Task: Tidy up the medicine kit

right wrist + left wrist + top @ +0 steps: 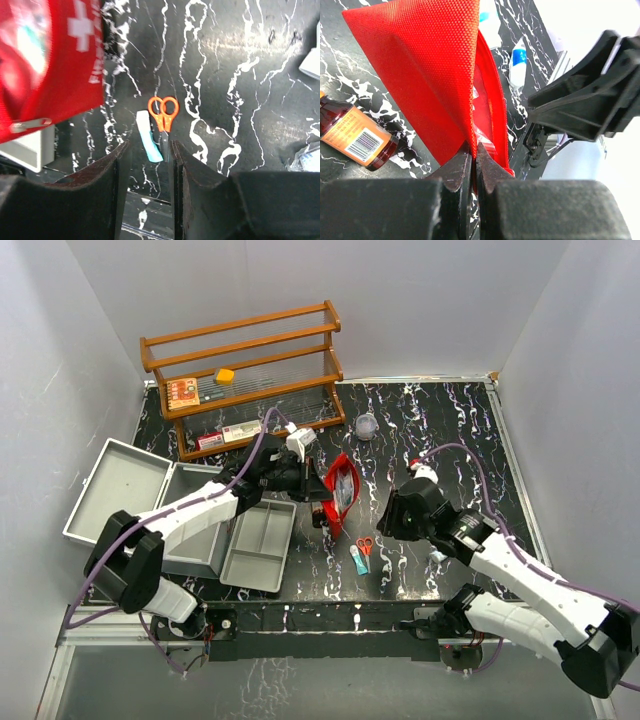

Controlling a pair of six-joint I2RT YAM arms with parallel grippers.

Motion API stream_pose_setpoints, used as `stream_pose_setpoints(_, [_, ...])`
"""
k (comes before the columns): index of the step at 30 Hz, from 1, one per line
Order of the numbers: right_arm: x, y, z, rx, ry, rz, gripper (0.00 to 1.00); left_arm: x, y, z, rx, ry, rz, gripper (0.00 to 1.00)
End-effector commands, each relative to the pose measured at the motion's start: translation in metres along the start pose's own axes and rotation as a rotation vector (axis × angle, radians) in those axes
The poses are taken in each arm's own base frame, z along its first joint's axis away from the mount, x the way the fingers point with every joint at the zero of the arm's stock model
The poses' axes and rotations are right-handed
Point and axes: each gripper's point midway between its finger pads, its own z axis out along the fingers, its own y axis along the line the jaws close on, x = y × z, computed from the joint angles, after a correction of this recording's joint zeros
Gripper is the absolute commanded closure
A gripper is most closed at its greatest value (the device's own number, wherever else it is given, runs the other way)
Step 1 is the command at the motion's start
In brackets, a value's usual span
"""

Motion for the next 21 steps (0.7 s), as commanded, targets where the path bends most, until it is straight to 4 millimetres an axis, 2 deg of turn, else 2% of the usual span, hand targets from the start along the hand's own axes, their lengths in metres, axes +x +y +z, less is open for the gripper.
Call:
stream_pose_setpoints(1, [0.012, -0.007, 0.012, 0.027, 0.025, 0.014, 0.65, -0.023, -0.022, -0.019, 0.008, -0.094, 0.089, 1.0])
stream_pose_setpoints(6, [0.033, -0.005, 0.026, 0.01, 0.093, -0.003, 0.62, -0.022, -0.016, -0.019, -0.016, -0.1, 0.08, 1.0])
stream_pose_setpoints(9, [0.044, -0.001, 0.033, 0.003, 0.124, -0.019, 0.61, -0.03, -0.021, -0.028, -0.03, -0.14, 0.094, 1.0])
stream_pose_setpoints(14, [0.063, 0.013, 0.044, -0.028, 0.179, -0.073, 0.61, -0.04, -0.014, -0.036, -0.071, -0.207, 0.079, 1.0])
stream_pose_setpoints(17, [0.073, 0.018, 0.051, 0.001, 0.201, -0.109, 0.62, -0.043, -0.015, -0.04, -0.071, -0.226, 0.074, 1.0])
stream_pose_setpoints(21, [0.088, 0.014, 0.062, 0.063, 0.238, -0.15, 0.64, -0.046, -0.017, -0.044, -0.075, -0.242, 0.076, 1.0])
